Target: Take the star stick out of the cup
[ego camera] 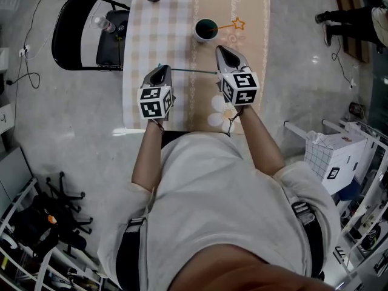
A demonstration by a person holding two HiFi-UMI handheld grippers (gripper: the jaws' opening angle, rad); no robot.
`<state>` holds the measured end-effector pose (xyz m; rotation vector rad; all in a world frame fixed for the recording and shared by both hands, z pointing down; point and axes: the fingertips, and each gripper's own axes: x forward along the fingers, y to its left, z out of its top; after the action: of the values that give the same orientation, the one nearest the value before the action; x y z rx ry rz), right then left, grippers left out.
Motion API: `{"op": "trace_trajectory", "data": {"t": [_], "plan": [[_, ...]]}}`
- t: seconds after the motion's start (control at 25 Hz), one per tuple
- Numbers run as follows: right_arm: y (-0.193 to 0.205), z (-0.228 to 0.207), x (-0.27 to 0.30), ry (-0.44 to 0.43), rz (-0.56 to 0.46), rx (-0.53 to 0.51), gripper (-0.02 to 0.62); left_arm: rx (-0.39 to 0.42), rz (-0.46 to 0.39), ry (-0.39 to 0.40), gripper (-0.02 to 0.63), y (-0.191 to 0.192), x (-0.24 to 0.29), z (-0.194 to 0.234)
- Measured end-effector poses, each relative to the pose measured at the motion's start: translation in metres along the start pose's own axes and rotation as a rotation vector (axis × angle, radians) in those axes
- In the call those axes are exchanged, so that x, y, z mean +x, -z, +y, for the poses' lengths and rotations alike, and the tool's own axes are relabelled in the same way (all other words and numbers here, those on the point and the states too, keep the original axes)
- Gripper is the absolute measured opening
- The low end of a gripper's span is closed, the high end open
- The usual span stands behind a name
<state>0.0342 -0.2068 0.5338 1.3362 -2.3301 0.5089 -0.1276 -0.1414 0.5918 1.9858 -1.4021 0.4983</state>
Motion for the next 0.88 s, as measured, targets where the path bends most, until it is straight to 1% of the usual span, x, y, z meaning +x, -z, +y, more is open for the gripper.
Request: {"op": "trace_trajectory", "data": {"t": [0.24, 0.4, 0.6, 0.64, 0.76, 0.88], "plan": [[-0.020, -0.024, 0.009, 0.036, -0.040, 0.019, 0.000, -0.008, -0.028, 0.038, 0.005, -0.011, 0.008, -0.015], [-0.025, -0.034, 0.016, 0.046, -0.052, 0.036, 0.000, 0.003, -0.017, 0.042, 0.003, -0.011, 0.014, -0.019], [-0.028, -0.041, 0.023, 0.042, -0.066, 0.080, 0.002, -0.012, -0.018, 0.033, 0.003, -0.013, 0.012, -0.021], [-0.028, -0.041, 0.025, 0.036, -0.072, 0.098, 0.010, -0.015, -0.018, 0.030, 0.005, -0.013, 0.012, -0.020], [-0.028, -0.042, 0.034, 0.017, -0.084, 0.147, 0.086, -0.019, -0.018, 0.017, 0.005, -0.011, 0.009, -0.017], [-0.029, -0.044, 0.041, 0.024, -0.094, 0.154, 0.087, -0.023, -0.017, 0.001, 0.005, -0.008, 0.004, -0.014]]}}
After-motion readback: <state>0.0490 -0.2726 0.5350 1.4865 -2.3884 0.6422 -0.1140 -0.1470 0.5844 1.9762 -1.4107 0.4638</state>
